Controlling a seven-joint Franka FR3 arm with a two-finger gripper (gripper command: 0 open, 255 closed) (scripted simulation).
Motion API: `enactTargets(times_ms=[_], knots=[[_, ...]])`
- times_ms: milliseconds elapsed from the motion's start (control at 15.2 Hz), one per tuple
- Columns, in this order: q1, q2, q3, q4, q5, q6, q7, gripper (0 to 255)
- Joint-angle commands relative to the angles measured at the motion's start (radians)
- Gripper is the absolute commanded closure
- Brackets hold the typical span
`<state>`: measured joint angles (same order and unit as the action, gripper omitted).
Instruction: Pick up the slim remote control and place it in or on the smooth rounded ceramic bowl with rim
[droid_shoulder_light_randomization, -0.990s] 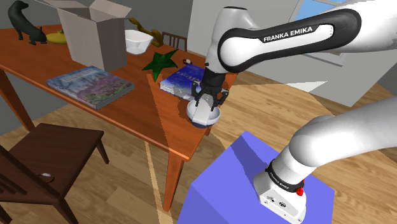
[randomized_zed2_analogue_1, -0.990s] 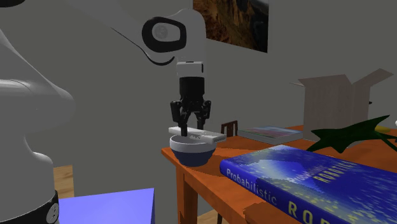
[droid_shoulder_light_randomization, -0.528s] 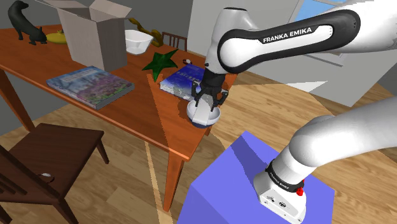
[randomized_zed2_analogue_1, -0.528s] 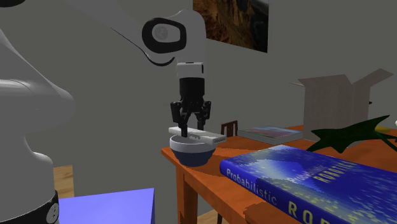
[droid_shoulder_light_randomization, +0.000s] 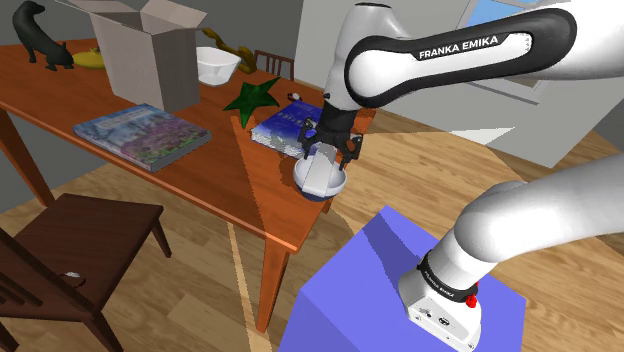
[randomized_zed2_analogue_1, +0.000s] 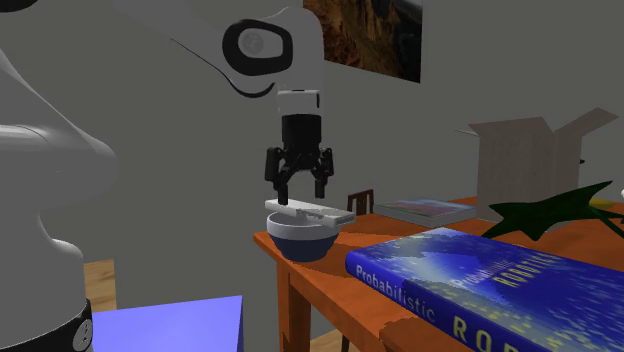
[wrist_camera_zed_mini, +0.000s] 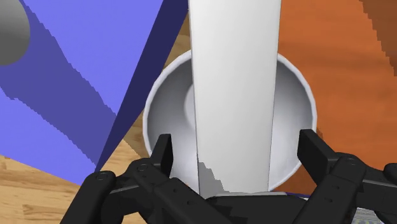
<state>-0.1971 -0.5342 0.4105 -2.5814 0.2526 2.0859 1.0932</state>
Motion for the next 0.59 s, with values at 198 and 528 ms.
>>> enactTargets(times_ms=[198, 528], knots=[[-0.003, -0.033, -0.021, 0.068, -0.011, -0.102, 0.000, 0], [-0.003, -0.033, -0.021, 0.068, -0.011, -0.102, 0.000, 0]])
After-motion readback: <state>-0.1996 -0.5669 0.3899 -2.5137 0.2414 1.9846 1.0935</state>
